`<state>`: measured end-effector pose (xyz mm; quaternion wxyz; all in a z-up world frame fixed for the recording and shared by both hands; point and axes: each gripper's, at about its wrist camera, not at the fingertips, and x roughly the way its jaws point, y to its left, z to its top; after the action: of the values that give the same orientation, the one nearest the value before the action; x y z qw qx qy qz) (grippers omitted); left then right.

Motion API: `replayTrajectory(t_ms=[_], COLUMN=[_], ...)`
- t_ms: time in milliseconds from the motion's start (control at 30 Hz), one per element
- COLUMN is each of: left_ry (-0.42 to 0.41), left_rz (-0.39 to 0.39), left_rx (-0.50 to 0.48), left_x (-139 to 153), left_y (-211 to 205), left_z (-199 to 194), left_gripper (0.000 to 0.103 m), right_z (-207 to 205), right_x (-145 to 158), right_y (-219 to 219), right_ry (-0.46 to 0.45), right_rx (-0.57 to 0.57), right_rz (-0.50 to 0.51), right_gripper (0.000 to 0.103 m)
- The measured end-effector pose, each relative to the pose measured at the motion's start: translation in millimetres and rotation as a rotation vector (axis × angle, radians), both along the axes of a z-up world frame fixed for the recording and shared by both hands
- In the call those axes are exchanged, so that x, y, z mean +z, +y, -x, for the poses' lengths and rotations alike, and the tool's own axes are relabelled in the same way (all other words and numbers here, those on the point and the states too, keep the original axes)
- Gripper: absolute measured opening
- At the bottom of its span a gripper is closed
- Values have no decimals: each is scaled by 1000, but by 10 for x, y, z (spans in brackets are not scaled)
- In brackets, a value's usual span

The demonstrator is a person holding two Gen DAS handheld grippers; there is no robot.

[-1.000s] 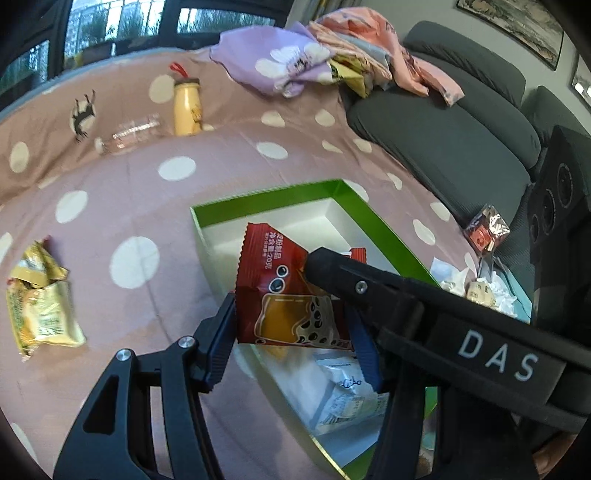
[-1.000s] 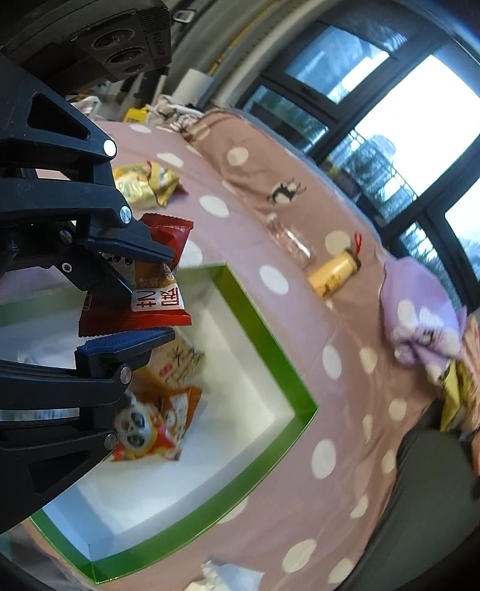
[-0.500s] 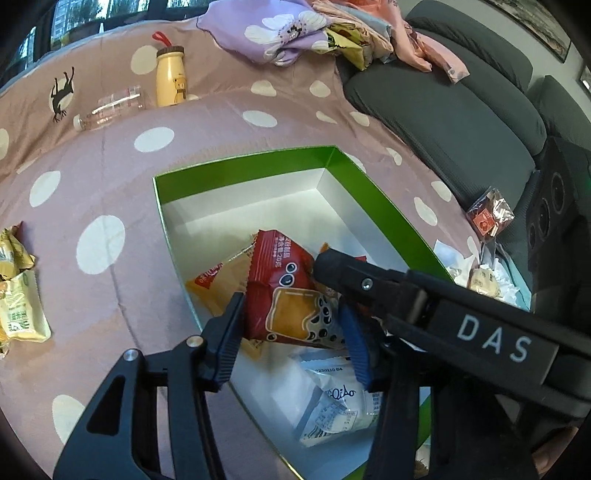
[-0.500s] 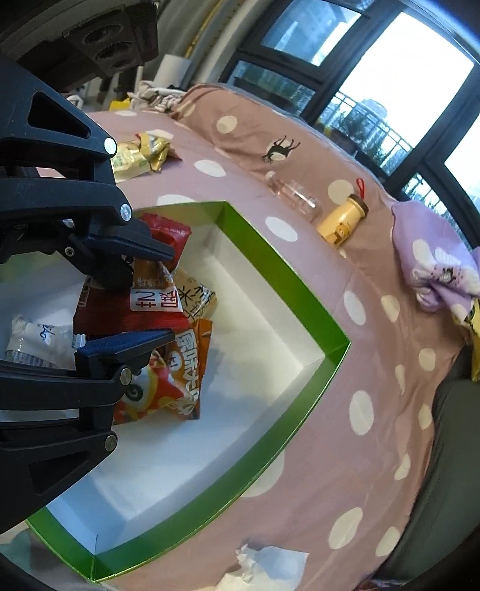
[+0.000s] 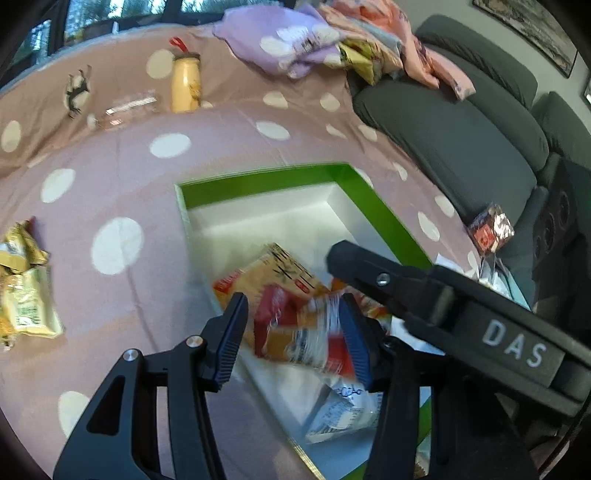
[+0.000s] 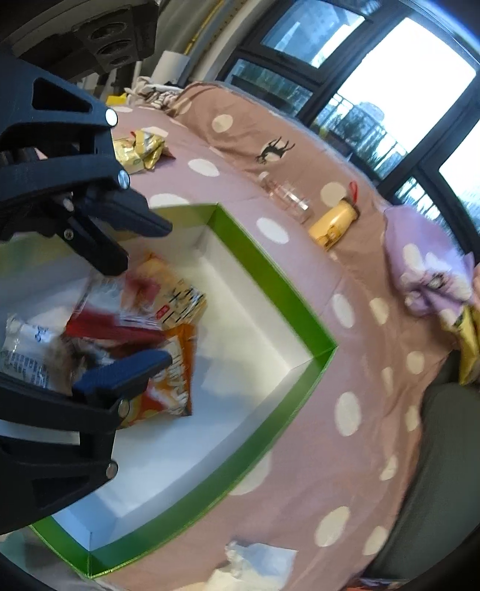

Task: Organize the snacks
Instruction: 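Move the open right gripper back over the remaining snack pile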

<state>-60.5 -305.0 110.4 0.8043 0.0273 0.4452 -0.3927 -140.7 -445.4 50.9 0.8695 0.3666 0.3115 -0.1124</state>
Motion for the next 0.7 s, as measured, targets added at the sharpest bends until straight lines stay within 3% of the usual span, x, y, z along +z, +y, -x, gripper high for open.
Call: replayTrajectory(t_ms=[67,133,233,333,533,633,700], left_ry=[-19,-43,-88,-114,-66,-53,-12], left_rz=[6,10,-16,-87,-183,-236,-224], left_rx=[35,99,210,343,542,606,636], left_x=[70,127,139,17,-379,-536,-631], left_y=[134,375,819,1359,2295,2524,2684], left_z=[-40,-100,-206,-335,-523,-600,-634], left_gripper=[60,73,78,81,80,79,79], right_z=[19,14,-63,-208,-753,-1074,-1166], right_x=[109,216,377,440,142,-218,-383], right_y=[97,230,565,941,1874,2216,2346], right_ry=[-47,-97,-186,-204,-121,-6,58], right_rx=[10,42,147,249,470,536,537], right_rz=[46,89,147,199,304,354,430], right_gripper=[76,81,91,93,93,93,93])
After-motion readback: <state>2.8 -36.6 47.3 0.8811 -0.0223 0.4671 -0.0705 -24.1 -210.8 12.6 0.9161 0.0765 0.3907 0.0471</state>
